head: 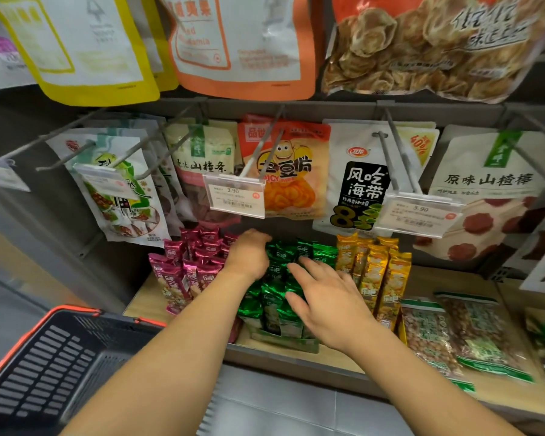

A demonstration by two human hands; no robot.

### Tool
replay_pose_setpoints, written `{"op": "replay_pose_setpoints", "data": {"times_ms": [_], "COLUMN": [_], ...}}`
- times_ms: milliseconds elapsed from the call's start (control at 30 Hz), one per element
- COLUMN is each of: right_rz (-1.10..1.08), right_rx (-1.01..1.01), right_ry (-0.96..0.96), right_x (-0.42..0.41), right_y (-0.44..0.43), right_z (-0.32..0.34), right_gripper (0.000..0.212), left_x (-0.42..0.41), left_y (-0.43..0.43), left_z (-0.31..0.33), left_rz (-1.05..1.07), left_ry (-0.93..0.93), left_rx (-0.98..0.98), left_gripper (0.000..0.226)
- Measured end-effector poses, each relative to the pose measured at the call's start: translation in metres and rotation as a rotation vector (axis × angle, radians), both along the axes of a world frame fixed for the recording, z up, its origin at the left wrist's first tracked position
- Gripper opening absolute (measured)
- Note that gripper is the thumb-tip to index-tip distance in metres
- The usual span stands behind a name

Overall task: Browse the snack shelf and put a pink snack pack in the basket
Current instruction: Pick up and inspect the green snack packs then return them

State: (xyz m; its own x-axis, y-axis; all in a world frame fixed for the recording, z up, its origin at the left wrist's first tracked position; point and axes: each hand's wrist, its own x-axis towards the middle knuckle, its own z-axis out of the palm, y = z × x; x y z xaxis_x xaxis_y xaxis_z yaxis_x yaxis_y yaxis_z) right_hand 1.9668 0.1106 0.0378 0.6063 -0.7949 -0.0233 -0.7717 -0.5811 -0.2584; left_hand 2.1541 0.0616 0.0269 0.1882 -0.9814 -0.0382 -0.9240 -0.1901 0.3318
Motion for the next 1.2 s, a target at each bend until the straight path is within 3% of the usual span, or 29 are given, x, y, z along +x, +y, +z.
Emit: {"op": "replay_pose_setpoints", "data": {"times_ms": [100,333,567,667,733,867,933,1067,1200], "right_rz": [0.018,0.026,0.088,0.093,0.114,0.171,0.188,0.18,0.15], "right_rx": [0.052,0.084,0.251,0.235,0.19,0.337,0.388,0.452,0.437], "right_ry": [0.036,-0.003,-0.404,-0.544,-0.592,-0.7,-0.723,-0.81,-0.834], "right_x": [-0.003,-0.007,0.001,0.003,0.001,-0.01,-0.02,-0.035,-0.036], "right_y": [-0.003,0.0,0.018,0.035,0.046,0.07,0.082,0.099,0.108], "right_z": [-0.001,0.004,0.029,0.05,0.067,0.095,0.102,0.104,0.093], "right_gripper": [0.056,0.064,0.097,0.09,0.078,0.061,0.051,0.041,0.041], "left_x": [-0.002,-0.017,-0.02,-0.017,-0.014,-0.016,-0.017,-0.018,-0.019], "left_y": [0.002,0.053,0.143,0.162,0.168,0.172,0.173,0.175,0.171], "left_z": [0.008,0.064,0.116,0.136,0.145,0.151,0.151,0.15,0.146], "left_rz": [0.062,-0.047,-0.341,-0.357,-0.303,-0.119,-0.124,-0.134,-0.124], "left_ry": [-0.09,-0.274,-0.257,-0.075,0.141,0.85,1.071,1.294,1.24], "left_rx": [-0.05,-0.365,-0.805,-1.005,-1.024,-0.774,-0.651,-0.512,-0.464], "left_gripper": [0.026,0.021,0.006,0.009,0.003,0.012,0.006,0.011,0.016]}}
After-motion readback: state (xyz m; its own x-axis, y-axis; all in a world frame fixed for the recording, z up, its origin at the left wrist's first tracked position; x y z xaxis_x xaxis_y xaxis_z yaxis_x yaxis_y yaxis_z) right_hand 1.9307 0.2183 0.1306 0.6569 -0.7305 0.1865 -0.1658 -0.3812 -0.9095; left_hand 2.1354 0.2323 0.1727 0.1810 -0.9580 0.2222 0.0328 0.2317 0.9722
